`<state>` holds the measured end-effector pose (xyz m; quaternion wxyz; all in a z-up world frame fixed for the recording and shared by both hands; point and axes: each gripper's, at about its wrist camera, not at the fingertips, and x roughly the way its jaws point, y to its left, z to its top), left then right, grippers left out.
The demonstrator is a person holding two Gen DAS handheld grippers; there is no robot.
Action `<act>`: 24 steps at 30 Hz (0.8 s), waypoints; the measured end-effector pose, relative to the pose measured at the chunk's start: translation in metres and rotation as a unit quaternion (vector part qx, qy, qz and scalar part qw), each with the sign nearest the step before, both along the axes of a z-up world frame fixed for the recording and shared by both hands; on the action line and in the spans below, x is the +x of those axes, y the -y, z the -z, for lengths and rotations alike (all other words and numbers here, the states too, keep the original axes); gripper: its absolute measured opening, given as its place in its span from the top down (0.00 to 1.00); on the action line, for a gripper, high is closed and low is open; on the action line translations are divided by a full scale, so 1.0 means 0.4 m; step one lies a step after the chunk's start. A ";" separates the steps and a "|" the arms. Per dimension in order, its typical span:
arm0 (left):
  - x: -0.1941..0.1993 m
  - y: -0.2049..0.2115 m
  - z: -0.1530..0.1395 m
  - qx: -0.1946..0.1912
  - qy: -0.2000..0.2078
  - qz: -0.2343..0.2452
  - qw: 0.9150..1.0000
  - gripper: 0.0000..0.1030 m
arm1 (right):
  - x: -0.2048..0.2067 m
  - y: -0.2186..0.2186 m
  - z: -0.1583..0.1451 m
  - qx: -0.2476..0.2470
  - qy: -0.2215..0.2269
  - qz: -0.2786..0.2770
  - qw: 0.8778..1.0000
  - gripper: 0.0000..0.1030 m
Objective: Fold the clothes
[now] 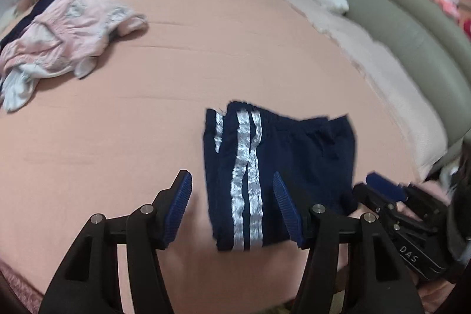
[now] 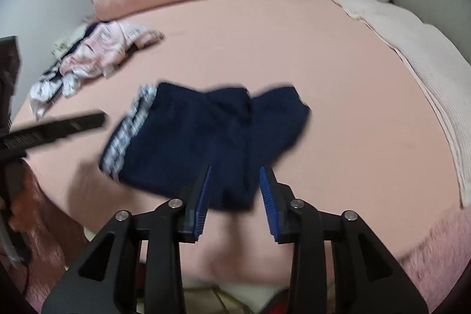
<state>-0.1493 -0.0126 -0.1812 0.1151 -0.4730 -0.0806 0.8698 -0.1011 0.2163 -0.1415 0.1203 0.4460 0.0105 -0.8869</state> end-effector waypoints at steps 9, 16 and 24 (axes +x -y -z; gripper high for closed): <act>-0.022 0.051 0.046 0.066 0.038 -0.018 0.997 0.38 | -0.040 -0.098 0.060 -0.069 0.076 0.040 0.994 0.55; -0.035 0.056 0.067 0.049 0.050 -0.037 0.997 0.37 | -0.071 -0.082 0.078 -0.050 0.087 0.020 0.995 0.46; -0.022 0.082 0.041 0.068 0.047 -0.034 0.996 0.37 | -0.046 -0.133 0.024 -0.099 0.072 0.023 0.992 0.47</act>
